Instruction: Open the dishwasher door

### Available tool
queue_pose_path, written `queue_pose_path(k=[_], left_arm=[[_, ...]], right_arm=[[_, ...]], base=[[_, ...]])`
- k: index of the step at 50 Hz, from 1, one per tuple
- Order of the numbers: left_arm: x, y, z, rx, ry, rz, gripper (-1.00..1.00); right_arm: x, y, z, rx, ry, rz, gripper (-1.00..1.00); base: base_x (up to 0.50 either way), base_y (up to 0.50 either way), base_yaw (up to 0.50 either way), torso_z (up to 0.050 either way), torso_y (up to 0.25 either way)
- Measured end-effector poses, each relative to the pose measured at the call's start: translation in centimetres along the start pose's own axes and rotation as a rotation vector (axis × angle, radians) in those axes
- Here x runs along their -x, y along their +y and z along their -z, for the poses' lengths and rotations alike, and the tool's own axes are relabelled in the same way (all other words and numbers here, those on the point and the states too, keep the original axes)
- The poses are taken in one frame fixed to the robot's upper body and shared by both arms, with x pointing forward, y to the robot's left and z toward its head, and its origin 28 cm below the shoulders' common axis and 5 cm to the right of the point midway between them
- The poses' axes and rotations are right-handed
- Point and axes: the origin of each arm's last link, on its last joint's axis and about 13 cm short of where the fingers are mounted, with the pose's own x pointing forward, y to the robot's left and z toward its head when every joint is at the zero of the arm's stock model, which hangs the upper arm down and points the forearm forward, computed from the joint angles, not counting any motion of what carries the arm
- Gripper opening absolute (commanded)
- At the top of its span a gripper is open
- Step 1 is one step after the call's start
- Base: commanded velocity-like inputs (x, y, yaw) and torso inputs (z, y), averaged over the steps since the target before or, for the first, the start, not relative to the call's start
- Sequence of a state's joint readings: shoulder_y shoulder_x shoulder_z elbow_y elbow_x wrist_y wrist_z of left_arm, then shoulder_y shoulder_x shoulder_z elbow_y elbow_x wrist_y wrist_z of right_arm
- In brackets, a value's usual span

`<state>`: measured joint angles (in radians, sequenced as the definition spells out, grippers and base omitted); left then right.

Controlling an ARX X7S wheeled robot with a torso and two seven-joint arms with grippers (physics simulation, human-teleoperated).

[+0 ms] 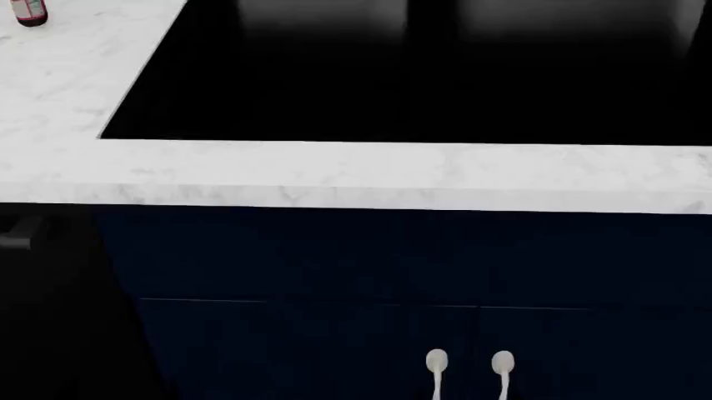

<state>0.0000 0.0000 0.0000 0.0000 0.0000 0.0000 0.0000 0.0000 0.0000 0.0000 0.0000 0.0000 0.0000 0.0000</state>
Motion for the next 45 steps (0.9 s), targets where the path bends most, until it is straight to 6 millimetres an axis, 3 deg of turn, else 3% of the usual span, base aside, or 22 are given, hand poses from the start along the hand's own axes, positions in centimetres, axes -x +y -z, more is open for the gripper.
queue_pose_path(k=[16,45], left_arm=[[0.09,-0.07,0.21,0.001,0.003,0.004,1.0],[0.32,-0.12,0.28,-0.012,-0.005,0.009,1.0]], right_arm=[[0.03,0.28,0.0,0.006,-0.002,-0.011,1.0],[0.16,0.66,0.26,0.012,0.006,-0.043,1.0]], base=[[0.0,0.01,0.0,0.0,0.0],[0.0,0.47,0.0,0.0,0.0]])
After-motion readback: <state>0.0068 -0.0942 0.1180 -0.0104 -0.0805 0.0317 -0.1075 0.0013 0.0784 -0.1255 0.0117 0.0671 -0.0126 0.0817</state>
